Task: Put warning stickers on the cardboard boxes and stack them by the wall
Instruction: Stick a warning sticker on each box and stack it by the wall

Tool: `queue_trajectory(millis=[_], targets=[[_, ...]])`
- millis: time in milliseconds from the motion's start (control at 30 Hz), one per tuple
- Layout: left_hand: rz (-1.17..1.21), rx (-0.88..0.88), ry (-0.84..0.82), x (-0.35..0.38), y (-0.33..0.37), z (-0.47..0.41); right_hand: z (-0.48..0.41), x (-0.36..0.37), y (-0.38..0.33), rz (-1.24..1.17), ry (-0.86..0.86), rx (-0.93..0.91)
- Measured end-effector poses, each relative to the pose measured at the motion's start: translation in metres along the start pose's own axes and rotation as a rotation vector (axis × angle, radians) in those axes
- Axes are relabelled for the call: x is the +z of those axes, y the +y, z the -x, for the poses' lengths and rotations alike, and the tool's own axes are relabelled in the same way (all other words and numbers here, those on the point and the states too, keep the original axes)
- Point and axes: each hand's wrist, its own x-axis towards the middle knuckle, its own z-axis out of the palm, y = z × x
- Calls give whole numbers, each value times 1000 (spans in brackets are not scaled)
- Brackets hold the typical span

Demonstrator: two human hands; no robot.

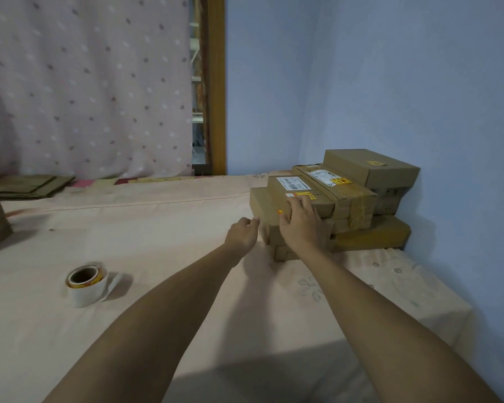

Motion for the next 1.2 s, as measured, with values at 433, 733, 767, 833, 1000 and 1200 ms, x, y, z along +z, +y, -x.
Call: queue_trajectory(millis=[433, 733, 767, 833, 1000, 1200], targets=[[-755, 182, 214, -202, -52, 59, 1, 27, -147, 72, -284, -221], [-890, -84, 432, -411, -142, 124, 33, 83, -334, -2, -416, -470], [-883, -109, 452, -431, -151, 132, 38, 90, -353, -14, -430, -496], [-860, -155, 492, -466, -168, 148, 45, 102, -387, -36, -458, -540], [-813, -266, 605, -528, -204, 164, 58, 130, -459, -121, -517, -578], [-435, -351, 777, -578, -236, 145, 55, 174, -520, -539, -725, -253]])
